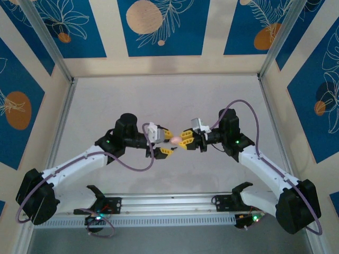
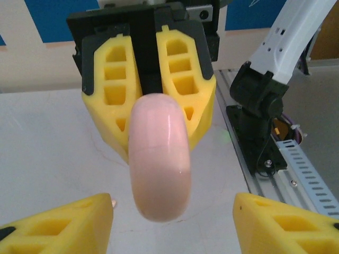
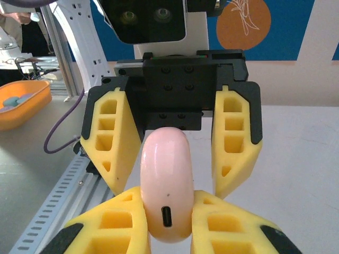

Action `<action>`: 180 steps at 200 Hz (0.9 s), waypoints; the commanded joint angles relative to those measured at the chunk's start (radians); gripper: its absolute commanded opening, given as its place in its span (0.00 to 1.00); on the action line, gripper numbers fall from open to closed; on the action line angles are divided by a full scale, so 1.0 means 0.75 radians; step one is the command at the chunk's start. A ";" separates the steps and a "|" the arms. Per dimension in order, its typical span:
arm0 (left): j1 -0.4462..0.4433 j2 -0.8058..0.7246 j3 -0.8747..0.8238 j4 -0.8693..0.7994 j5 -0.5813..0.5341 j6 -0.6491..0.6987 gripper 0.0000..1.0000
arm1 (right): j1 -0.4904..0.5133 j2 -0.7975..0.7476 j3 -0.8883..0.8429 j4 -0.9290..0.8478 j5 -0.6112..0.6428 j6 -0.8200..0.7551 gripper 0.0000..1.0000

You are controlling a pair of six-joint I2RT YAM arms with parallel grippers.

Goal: Insert the wireless bluetooth earbuds into the charging case

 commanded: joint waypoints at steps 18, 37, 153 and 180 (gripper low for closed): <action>0.005 -0.014 -0.020 0.064 0.068 -0.023 0.45 | 0.000 0.029 -0.001 0.048 -0.054 0.044 0.13; 0.005 -0.012 -0.021 0.082 0.072 -0.031 0.41 | 0.001 0.038 0.006 0.044 -0.061 0.045 0.13; 0.002 -0.019 0.106 -0.338 -0.085 0.158 0.18 | 0.007 0.034 0.057 -0.151 0.028 -0.069 0.38; -0.007 -0.004 0.232 -0.693 -0.269 0.298 0.17 | 0.029 -0.013 0.126 -0.386 0.201 -0.225 0.48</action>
